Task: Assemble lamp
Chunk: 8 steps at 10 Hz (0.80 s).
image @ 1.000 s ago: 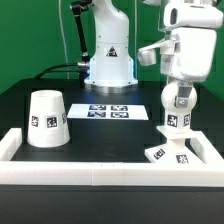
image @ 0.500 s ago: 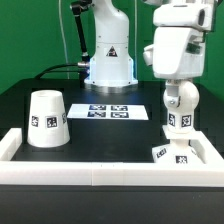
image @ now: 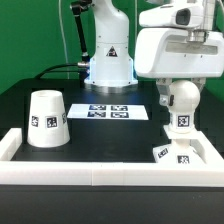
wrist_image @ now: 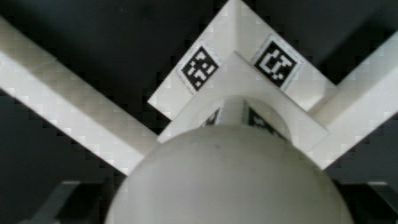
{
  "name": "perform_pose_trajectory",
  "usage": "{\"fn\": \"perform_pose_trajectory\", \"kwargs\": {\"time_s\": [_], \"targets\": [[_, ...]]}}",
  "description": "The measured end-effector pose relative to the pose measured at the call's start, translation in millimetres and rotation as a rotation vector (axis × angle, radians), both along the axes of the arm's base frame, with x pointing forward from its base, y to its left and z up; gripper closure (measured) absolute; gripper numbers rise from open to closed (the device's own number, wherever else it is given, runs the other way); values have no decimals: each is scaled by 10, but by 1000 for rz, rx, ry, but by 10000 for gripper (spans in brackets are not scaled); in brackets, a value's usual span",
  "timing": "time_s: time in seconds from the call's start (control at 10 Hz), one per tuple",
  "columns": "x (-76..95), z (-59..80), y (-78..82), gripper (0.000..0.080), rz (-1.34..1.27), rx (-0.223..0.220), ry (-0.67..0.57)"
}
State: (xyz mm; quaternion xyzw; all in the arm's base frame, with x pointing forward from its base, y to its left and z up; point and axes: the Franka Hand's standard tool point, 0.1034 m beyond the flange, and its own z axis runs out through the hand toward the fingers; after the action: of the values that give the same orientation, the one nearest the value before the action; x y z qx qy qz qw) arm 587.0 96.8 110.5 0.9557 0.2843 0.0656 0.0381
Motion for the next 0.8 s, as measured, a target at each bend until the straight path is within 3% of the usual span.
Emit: {"fn": "perform_pose_trajectory", "kwargs": {"time_s": [0.8], "targets": [[-32,-14,-4,220,-691,102,-1]]}}
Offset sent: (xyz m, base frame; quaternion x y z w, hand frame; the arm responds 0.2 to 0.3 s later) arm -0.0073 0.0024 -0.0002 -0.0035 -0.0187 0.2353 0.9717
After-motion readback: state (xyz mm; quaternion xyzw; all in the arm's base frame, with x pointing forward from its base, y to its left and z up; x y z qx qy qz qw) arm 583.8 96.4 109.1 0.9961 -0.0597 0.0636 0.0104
